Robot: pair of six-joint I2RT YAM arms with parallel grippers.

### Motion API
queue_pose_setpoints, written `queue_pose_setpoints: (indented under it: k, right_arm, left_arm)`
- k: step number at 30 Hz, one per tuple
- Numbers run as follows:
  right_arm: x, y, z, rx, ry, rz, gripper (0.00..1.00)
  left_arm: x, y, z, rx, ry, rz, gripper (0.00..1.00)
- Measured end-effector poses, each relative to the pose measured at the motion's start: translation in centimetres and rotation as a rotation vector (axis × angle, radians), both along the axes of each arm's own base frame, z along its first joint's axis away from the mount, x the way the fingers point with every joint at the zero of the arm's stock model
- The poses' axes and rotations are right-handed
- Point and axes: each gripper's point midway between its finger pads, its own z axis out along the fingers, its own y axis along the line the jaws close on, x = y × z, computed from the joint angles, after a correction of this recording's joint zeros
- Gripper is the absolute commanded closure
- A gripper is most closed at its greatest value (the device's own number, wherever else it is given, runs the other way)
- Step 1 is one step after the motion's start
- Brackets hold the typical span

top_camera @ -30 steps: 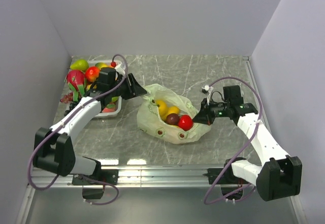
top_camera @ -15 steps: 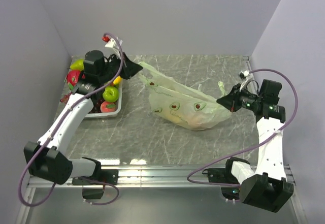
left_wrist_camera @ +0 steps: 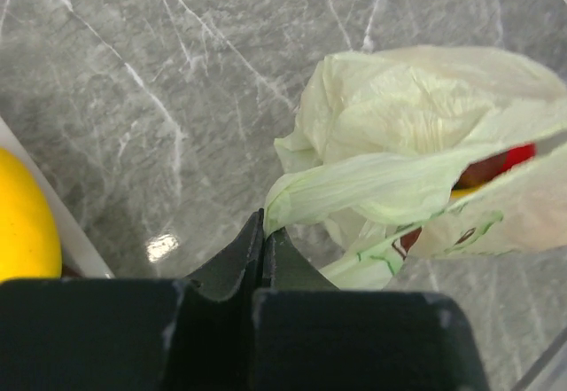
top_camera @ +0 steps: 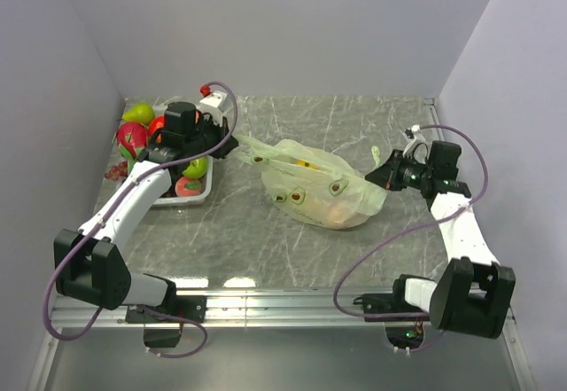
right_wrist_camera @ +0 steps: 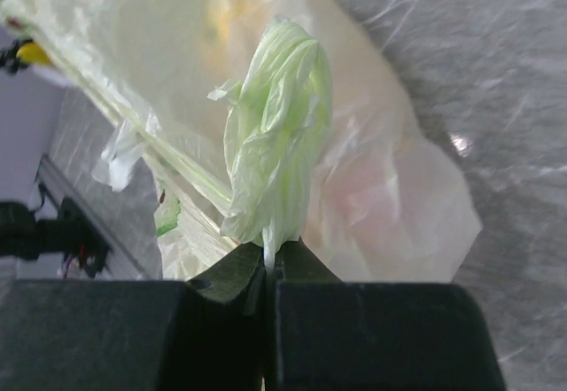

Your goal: Place the fake fruits into the plastic bag and tie a complex knot

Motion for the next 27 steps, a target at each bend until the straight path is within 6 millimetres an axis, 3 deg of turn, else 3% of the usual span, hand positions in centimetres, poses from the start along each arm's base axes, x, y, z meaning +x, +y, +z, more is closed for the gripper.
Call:
queue_pose_setpoints:
  k: [5,11,13,16,17,18,20,21,24,27]
  right_arm:
    - [2.3,-1.0,-3.1,-0.012,0.097,-0.089,1.00]
    - [2.9,-1.7,-6.8,-0.037,0.219,-0.137,1.00]
    - [3.0,-1.7,-7.5,-0.044,0.242,-0.141,1.00]
    - [3.0,-1.6,-8.3,-0.035,0.271,-0.129,1.00]
    - [3.0,-1.5,-8.2,-0.031,0.272,-0.125,1.00]
    - [3.1,-1.3,-8.0,-0.021,0.268,-0.112,1.00]
    - [3.2,-1.1,-7.1,-0.012,0.239,-0.093,1.00]
    - [3.3,-1.1,-6.4,-0.007,0.214,-0.085,1.00]
    - [2.9,-0.4,-3.8,0.013,0.128,-0.049,1.00]
    - [2.4,0.5,-0.4,0.020,0.009,-0.005,1.00]
  left_arm:
    - [0.2,0.2,-2.4,0.091,0.010,-0.031,1.00]
    - [-1.7,0.9,-9.7,0.194,0.150,-0.031,1.00]
    - [-2.3,1.0,-11.4,0.218,0.184,-0.031,1.00]
    - [-2.4,1.1,-12.3,0.237,0.199,-0.037,0.99]
    - [-2.4,1.1,-12.3,0.241,0.195,-0.044,0.93]
    - [-2.4,0.9,-12.1,0.241,0.189,-0.062,0.73]
    - [-2.3,0.6,-10.9,0.241,0.163,-0.110,0.46]
    - [-2.2,0.4,-9.7,0.228,0.141,-0.138,0.24]
    - [-1.3,-1.0,-3.3,0.146,-0.003,-0.219,0.06]
    - [-1.5,-3.5,4.4,0.066,-0.192,-0.322,0.03]
